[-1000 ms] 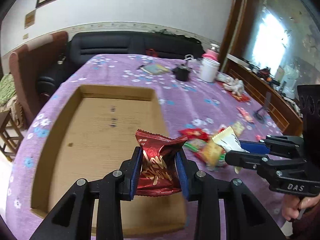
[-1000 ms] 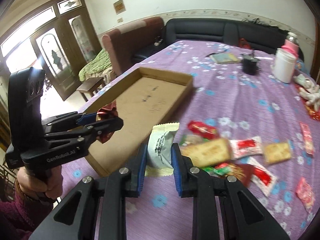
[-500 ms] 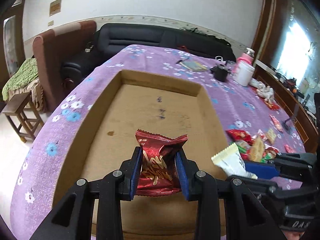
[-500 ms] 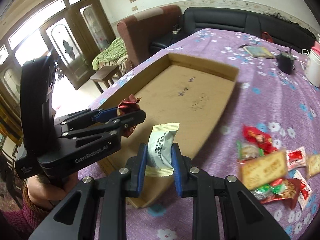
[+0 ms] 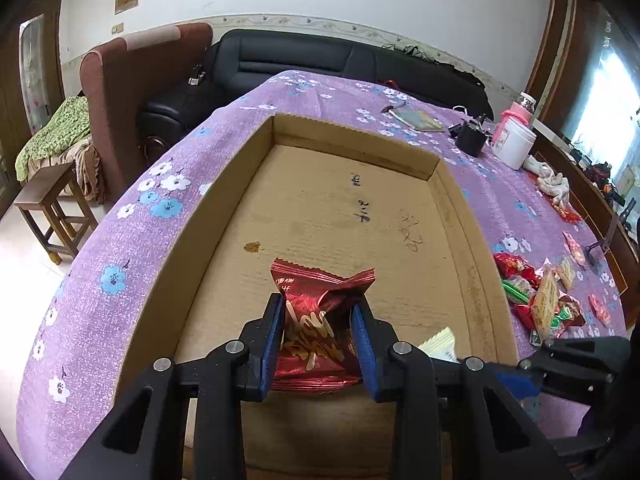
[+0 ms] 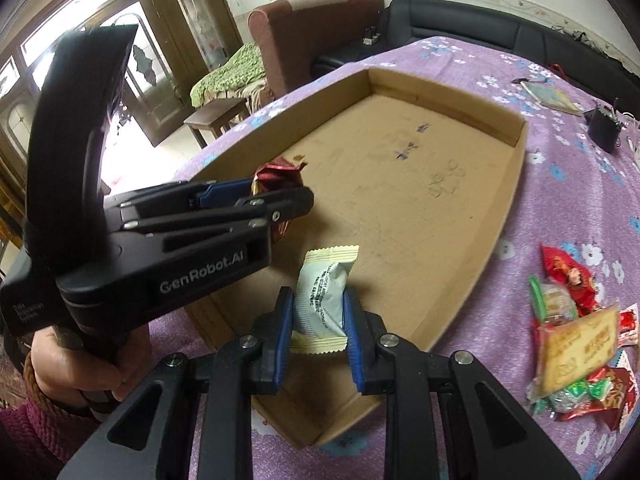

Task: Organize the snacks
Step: 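Carry both snacks over the box and open the left gripper to drop red candy, then open the right gripper to drop the cream packet into the box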

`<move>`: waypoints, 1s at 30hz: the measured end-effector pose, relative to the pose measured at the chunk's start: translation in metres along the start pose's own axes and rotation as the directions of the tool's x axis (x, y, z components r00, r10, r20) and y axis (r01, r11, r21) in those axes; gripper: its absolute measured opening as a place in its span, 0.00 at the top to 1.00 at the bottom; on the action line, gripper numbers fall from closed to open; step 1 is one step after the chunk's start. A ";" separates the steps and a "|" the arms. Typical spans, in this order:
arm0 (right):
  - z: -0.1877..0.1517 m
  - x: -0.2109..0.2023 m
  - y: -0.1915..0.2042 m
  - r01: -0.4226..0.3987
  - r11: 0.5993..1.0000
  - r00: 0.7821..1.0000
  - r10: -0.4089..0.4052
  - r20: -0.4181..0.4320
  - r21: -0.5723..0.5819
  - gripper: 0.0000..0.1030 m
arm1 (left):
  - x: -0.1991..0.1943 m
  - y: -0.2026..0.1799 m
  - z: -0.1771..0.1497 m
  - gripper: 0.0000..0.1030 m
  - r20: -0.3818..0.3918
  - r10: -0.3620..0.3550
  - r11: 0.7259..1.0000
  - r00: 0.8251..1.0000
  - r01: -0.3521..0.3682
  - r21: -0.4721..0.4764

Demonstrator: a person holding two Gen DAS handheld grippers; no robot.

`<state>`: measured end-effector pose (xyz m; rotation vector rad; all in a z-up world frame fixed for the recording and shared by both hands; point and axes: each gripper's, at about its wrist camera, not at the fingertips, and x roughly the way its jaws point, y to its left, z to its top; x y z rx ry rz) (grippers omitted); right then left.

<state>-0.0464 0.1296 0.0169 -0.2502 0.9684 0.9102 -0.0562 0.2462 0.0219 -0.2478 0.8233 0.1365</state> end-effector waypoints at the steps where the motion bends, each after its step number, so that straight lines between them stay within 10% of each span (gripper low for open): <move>1: -0.001 0.001 0.002 0.000 1.000 1.000 0.000 0.000 -0.003 0.77 | 0.002 0.001 0.000 0.65 -0.008 0.000 1.000 1.000 0.000 -0.005; 24: -0.003 0.001 0.010 0.033 0.998 0.998 -0.031 0.051 -0.052 0.76 | 0.003 0.008 -0.001 0.64 -0.012 0.002 0.999 1.000 -0.002 -0.038; 30: -0.005 -0.011 0.006 0.008 1.000 0.997 -0.006 0.077 -0.026 0.71 | -0.005 0.010 -0.002 0.44 0.028 -0.013 0.999 1.000 0.014 -0.043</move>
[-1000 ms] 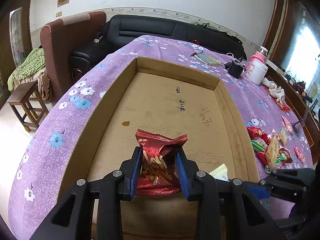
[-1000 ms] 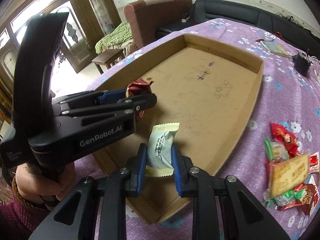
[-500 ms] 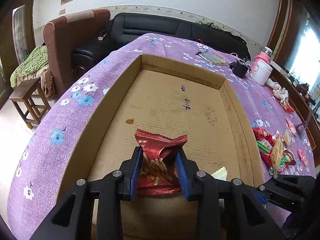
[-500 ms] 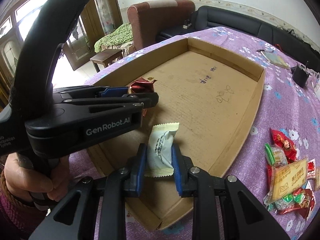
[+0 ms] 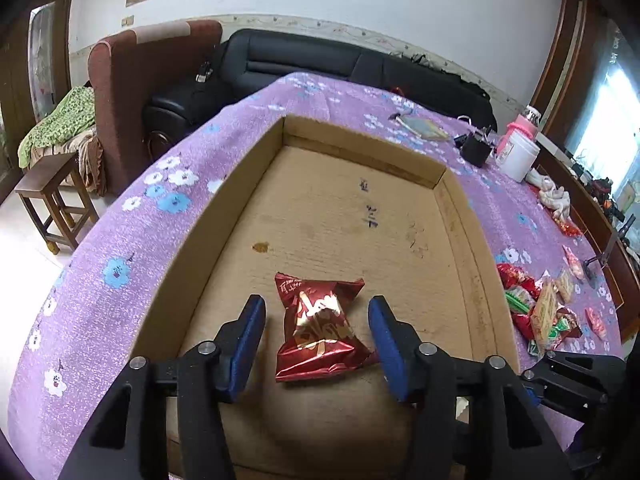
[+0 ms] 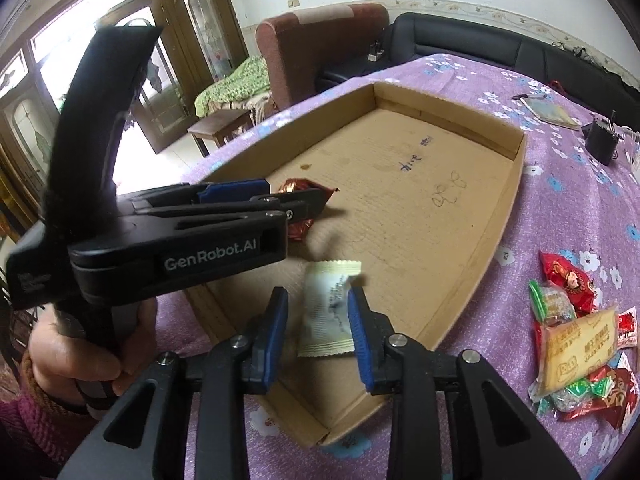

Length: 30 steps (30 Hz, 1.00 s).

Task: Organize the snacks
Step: 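Open the right gripper to drop the cream packet into the box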

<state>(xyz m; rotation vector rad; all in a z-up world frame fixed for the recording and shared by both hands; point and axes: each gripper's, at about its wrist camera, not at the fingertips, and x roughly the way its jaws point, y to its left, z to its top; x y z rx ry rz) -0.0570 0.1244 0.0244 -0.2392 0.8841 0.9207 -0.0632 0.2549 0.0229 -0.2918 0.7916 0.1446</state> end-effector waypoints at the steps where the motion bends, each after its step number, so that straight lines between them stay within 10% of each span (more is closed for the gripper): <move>1: 0.001 -0.004 0.000 -0.003 1.000 1.000 0.003 0.009 0.004 0.71 | -0.001 0.000 0.000 0.44 0.002 -0.002 1.000 1.000 0.002 0.001; 30: -0.027 -0.102 -0.136 0.030 0.936 0.978 -0.100 0.183 0.350 0.68 | -0.017 -0.017 -0.005 0.44 0.088 0.071 0.996 0.994 -0.076 0.053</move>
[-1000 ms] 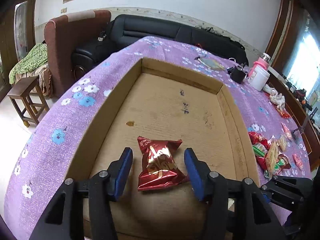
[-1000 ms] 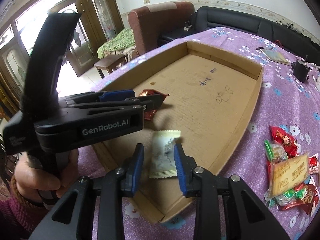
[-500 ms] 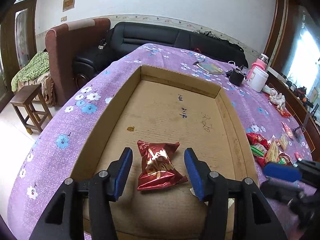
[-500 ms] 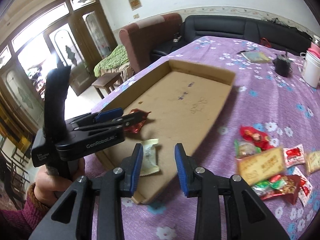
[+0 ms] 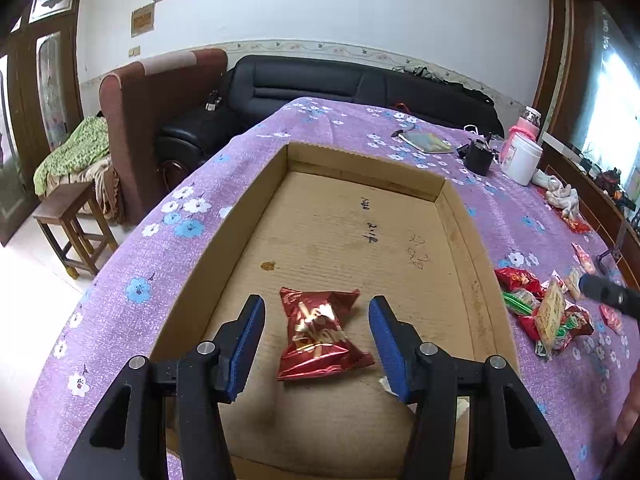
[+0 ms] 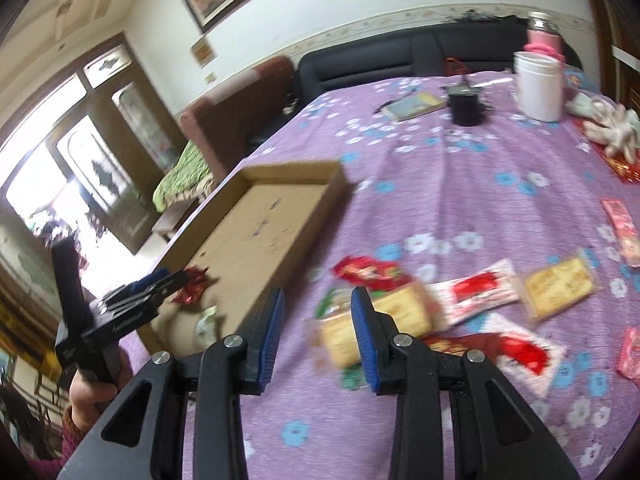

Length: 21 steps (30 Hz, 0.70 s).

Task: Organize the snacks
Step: 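Open the right gripper to drop the cream packet into the box, then grasp the yellow cake packet with the left gripper while right tool moves to red candy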

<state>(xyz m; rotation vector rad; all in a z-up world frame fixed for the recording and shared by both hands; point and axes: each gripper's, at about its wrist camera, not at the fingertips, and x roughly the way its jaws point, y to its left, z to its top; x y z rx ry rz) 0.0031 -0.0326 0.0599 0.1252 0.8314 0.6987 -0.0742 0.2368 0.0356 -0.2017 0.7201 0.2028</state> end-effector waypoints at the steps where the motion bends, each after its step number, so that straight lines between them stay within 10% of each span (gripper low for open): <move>1: 0.002 -0.004 -0.008 0.020 1.000 1.000 -0.020 0.015 0.010 0.68 | -0.002 -0.003 0.001 0.44 0.000 -0.014 1.000 1.000 0.014 -0.001; 14: 0.002 -0.012 -0.099 0.065 0.969 0.997 -0.075 0.033 0.240 0.65 | -0.016 -0.124 0.018 0.31 -0.108 -0.287 0.933 0.952 0.303 0.196; 21: 0.003 -0.021 -0.107 0.045 0.962 0.996 -0.063 0.058 0.270 0.65 | 0.032 -0.195 0.005 0.31 -0.254 -0.235 0.884 0.938 0.315 0.345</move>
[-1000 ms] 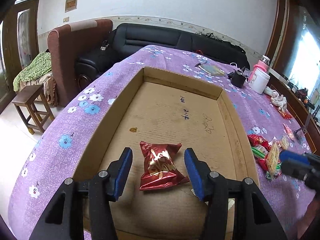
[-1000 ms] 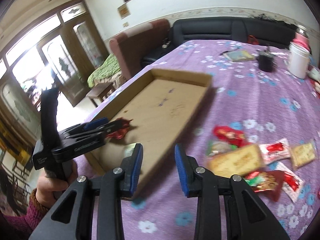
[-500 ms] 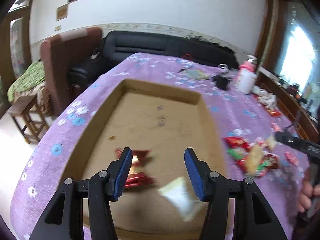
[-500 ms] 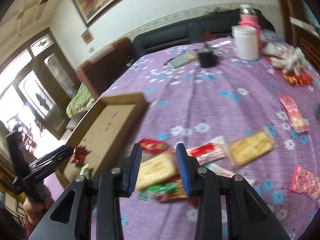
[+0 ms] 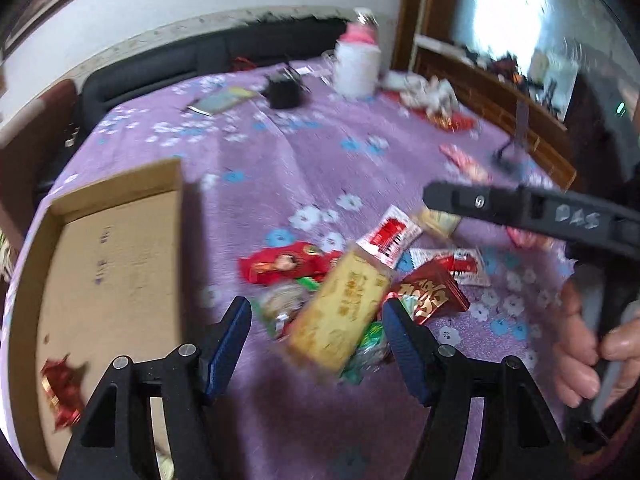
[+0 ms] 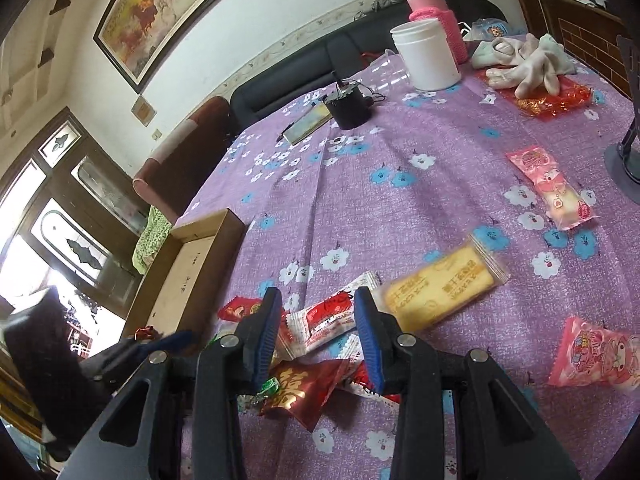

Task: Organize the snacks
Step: 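Grasp the yellow cake packet with the left gripper while right tool moves to red candy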

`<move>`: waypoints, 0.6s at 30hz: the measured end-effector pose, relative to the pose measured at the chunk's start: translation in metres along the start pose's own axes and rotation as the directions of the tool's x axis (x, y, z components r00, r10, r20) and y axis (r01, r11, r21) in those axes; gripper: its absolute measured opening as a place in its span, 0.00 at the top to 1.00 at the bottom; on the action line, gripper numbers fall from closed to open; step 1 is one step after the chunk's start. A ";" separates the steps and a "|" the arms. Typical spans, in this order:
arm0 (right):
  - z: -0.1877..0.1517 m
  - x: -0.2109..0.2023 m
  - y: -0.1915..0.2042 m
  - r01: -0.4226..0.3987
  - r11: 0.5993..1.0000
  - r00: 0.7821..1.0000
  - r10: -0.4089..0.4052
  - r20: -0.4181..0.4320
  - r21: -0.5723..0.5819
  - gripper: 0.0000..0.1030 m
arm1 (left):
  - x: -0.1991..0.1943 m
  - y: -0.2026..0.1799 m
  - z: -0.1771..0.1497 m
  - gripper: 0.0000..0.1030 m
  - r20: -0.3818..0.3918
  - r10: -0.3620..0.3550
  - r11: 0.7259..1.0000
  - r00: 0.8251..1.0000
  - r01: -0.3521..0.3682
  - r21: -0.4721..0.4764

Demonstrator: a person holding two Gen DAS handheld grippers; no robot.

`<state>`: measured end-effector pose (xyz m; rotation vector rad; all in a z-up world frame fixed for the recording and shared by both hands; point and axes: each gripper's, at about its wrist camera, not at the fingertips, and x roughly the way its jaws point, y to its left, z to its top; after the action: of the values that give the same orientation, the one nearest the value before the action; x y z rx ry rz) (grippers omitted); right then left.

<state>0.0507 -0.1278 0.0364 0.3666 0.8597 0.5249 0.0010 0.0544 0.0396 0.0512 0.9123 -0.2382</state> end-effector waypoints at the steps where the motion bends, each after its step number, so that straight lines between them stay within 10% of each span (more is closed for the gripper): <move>1: 0.000 0.000 0.000 -0.006 1.000 1.000 0.006 -0.002 0.003 0.65 | 0.006 -0.005 0.001 0.31 -0.012 -0.001 1.000 1.000 0.002 0.014; 7: 0.000 0.000 0.006 -0.027 1.000 1.000 0.027 -0.007 -0.010 0.65 | 0.025 -0.030 0.002 0.29 -0.009 0.131 0.981 0.991 -0.128 0.148; 9: 0.000 0.000 0.006 -0.024 1.000 1.000 0.024 -0.007 -0.011 0.65 | 0.026 -0.026 0.004 0.65 0.015 0.169 0.975 0.986 -0.169 0.144; 10: 0.000 0.000 0.006 -0.026 1.000 1.000 0.026 -0.008 -0.007 0.65 | 0.027 -0.024 0.005 0.67 0.017 0.178 0.974 0.984 -0.178 0.139; 18: -0.004 0.011 0.008 -0.036 0.999 0.998 0.036 -0.052 -0.016 0.60 | 0.002 0.026 0.023 0.67 0.120 -0.015 0.988 0.993 0.033 -0.148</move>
<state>0.0514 -0.1144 0.0314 0.3546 0.8995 0.5769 0.0262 0.0755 0.0510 -0.1125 0.8105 -0.1921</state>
